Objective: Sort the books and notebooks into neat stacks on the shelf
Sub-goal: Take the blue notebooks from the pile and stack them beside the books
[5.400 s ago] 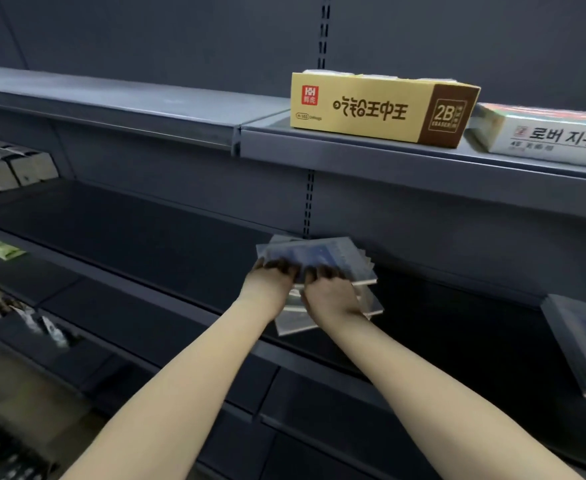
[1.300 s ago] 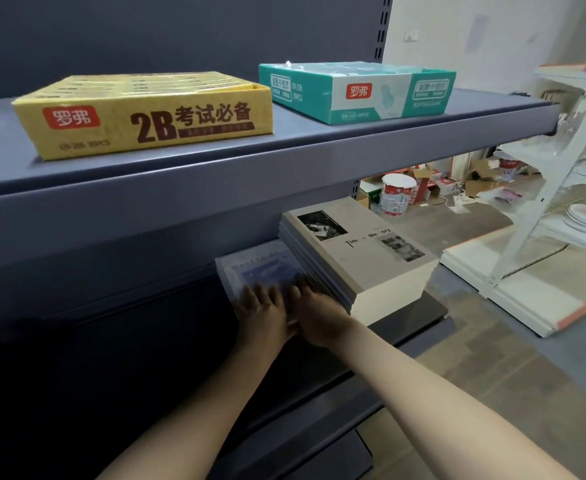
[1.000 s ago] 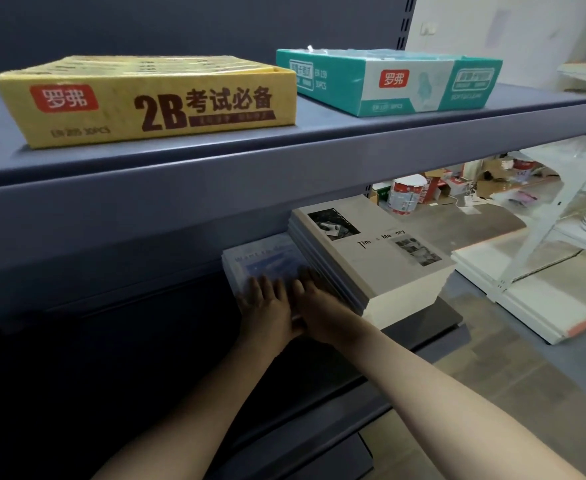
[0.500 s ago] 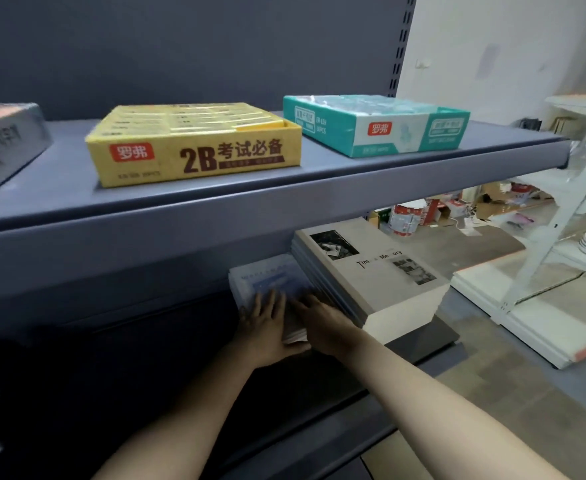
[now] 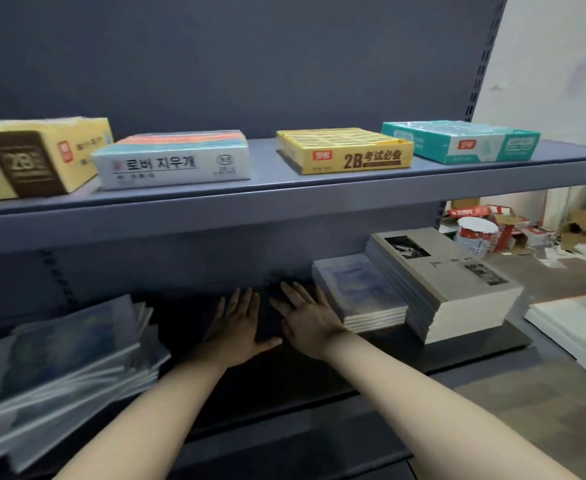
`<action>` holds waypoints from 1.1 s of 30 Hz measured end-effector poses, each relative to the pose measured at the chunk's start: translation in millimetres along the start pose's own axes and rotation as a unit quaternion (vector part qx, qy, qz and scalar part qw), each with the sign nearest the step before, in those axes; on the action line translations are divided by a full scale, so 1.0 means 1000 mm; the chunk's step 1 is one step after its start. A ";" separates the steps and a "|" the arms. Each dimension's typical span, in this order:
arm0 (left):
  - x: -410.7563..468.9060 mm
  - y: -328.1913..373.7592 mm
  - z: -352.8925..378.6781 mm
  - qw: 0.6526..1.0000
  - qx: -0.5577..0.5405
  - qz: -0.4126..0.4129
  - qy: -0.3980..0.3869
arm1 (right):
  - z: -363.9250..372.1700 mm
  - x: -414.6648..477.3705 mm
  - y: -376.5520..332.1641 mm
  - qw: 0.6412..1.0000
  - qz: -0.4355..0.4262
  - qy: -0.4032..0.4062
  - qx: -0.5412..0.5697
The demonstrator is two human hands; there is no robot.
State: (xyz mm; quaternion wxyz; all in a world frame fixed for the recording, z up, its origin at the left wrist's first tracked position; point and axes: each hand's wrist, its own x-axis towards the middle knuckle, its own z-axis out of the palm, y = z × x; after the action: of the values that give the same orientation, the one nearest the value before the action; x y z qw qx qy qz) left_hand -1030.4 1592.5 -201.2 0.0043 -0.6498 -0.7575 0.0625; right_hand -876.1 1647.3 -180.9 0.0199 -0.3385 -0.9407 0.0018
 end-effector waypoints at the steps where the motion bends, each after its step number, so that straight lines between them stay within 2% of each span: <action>1: -0.010 -0.012 0.001 1.000 0.008 -0.012 0.002 | 0.001 0.002 -0.014 1.000 -0.011 -0.003 0.003; 11: -0.122 -0.128 0.018 0.993 -0.022 -0.111 0.012 | 0.010 0.027 -0.146 0.994 -0.104 -0.008 0.016; 21: -0.209 -0.214 0.039 0.968 -0.010 -0.249 0.001 | 0.021 0.051 -0.257 0.981 -0.191 -0.019 0.016; 25: -0.214 -0.227 0.046 0.967 -0.022 -0.247 0.051 | 0.033 0.062 -0.286 0.982 -0.187 -0.012 0.016; 29: -0.208 -0.225 0.043 0.964 0.019 -0.259 0.058 | 0.032 0.070 -0.304 0.988 -0.153 0.005 0.018; 33: -0.217 -0.216 0.040 0.967 0.095 -0.181 0.150 | 0.026 0.074 -0.315 0.990 -0.133 0.039 -0.032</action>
State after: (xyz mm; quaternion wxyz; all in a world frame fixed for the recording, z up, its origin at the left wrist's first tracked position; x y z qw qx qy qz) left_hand -1213.1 1343.3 -202.6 0.1909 -0.5008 -0.8436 0.0335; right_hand -1134.7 1451.6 -198.9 0.0456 -0.2104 -0.9756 -0.0438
